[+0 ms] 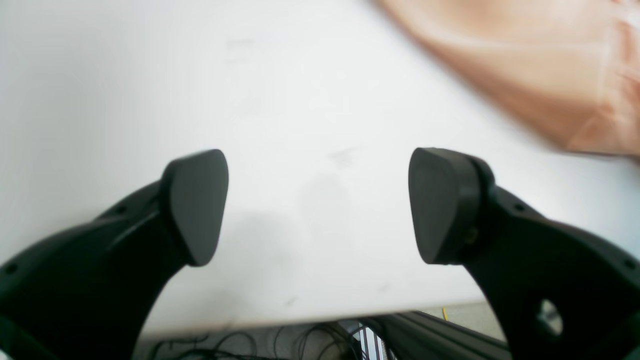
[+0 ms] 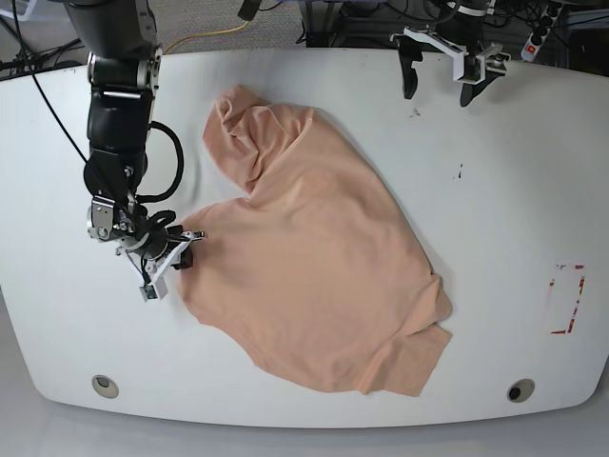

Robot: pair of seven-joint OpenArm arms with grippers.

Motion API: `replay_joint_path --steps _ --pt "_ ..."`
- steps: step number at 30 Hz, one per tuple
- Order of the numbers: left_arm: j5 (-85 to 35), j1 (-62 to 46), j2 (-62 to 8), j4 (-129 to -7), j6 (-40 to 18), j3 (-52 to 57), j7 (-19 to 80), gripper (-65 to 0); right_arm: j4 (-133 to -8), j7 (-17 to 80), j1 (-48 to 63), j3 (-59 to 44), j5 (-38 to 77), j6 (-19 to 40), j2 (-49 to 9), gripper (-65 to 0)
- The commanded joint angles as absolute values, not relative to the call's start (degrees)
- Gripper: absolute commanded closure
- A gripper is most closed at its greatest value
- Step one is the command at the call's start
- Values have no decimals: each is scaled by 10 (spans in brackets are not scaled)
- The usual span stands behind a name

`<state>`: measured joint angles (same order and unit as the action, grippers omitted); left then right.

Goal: Fold the T-shirt properly

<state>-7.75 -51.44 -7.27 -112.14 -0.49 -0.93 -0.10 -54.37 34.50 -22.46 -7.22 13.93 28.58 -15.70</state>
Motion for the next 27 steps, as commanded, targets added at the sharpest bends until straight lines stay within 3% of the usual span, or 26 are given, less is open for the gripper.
replay_joint_path --steps 1,10,18,27 --pt "-78 -492 -92 -1132 -5 -38 23 -526 -672 371 -231 -74 149 286 -164 0" --pt "-78 -399 -110 -1130 -5 -154 119 -526 -921 441 -229 -65 149 287 -159 0" --pt "-77 -388 -111 -1127 -5 -182 130 -526 -1011 459 -293 -18 149 287 -164 0" --pt "-77 -365 -111 -1127 -5 -211 129 -526 -1033 496 -406 36 148 287 -164 0"
